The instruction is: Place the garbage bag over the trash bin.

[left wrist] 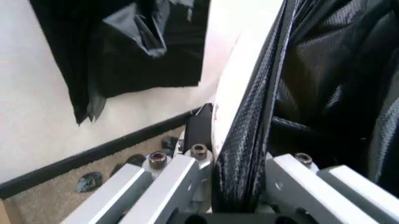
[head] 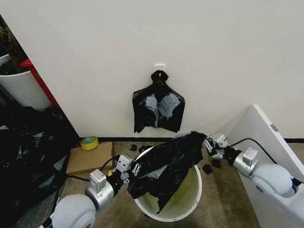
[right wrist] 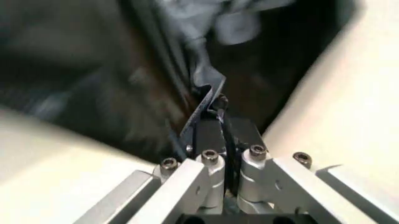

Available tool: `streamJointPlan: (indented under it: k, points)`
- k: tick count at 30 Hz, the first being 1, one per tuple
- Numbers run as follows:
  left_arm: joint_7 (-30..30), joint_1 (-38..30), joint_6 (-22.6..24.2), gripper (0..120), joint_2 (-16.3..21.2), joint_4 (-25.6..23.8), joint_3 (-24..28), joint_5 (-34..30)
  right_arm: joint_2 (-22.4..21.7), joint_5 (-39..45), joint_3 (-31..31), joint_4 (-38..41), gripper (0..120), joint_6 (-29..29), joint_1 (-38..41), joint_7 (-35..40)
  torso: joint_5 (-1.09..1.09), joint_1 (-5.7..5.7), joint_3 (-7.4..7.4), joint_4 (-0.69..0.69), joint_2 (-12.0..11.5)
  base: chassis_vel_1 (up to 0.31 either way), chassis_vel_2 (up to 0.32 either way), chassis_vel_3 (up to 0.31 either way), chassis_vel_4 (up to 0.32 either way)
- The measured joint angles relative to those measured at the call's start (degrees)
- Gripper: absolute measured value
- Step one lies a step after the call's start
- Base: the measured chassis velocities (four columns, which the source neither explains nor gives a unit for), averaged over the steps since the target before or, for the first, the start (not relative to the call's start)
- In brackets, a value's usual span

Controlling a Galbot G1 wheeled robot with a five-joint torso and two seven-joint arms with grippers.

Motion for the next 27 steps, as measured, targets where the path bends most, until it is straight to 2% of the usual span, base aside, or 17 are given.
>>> streamJointPlan:
  k: [3, 6, 12, 14, 18, 21, 22, 27]
  points:
    - [-1.3, -0.2, 0.0, 1, -0.6, 0.0, -0.5, -2.3, -0.4, -2.0, 0.6, -0.6, 0, 1.8, -0.6, -3.7, 0.01, 0.0, 0.0, 0.02, 0.0, 0.0, 0.0, 0.0, 0.0]
    - [-2.4, -0.2, 0.0, 1, -0.9, 0.0, -0.7, -3.2, -0.1, -0.7, 0.6, -0.3, 1, 1.3, -0.5, -1.5, 0.0, 0.0, 0.0, 0.02, 0.0, 0.0, 0.0, 0.0, 0.0]
    - [-7.7, -0.8, 0.8, 1, -2.9, 1.1, -1.5, -9.9, 1.2, 9.5, 2.4, 1.7, 27, -4.5, -1.6, 4.8, 0.0, 0.0, 0.0, 0.02, 0.0, 0.0, 0.0, 0.0, 0.0]
    - [-8.1, -0.9, 0.9, 1, -3.1, 1.3, -1.6, -10.5, 1.3, 10.6, 2.6, 1.9, 30, -5.0, -1.7, 5.1, 0.0, 0.0, 0.0, 0.01, 0.0, 0.0, 0.0, 0.0, 0.0]
    - [-10.3, -1.2, 1.0, 1, -3.8, 2.1, -1.6, -12.2, 2.6, 15.6, 3.7, 2.2, 45, -7.2, -1.8, 7.7, 0.0, 0.0, 0.0, 0.01, 0.0, 0.0, 0.0, 0.0, 0.0]
    - [-14.3, -1.5, 1.2, 1, -4.5, 3.2, -1.6, -14.2, 4.6, 20.7, 6.4, 3.0, 59, -10.2, -1.9, 13.4, 0.0, 0.0, 0.0, 0.02, 0.0, 0.0, 0.0, 0.0, 0.0]
    - [-14.3, -1.5, 1.2, 1, -4.5, 3.2, -1.6, -14.2, 4.6, 20.7, 6.4, 3.0, 59, -10.2, -1.9, 13.4, 0.0, 0.0, 0.0, 0.02, 0.0, 0.0, 0.0, 0.0, 0.0]
    - [-20.4, -1.1, 1.3, 1, -6.1, 4.0, -1.6, -18.2, 7.5, 22.2, 7.9, 8.9, 80, -14.6, -2.8, 22.9, 0.01, 0.0, 0.01, 0.02, 0.0, 0.0, 0.0, 0.0, 0.0]
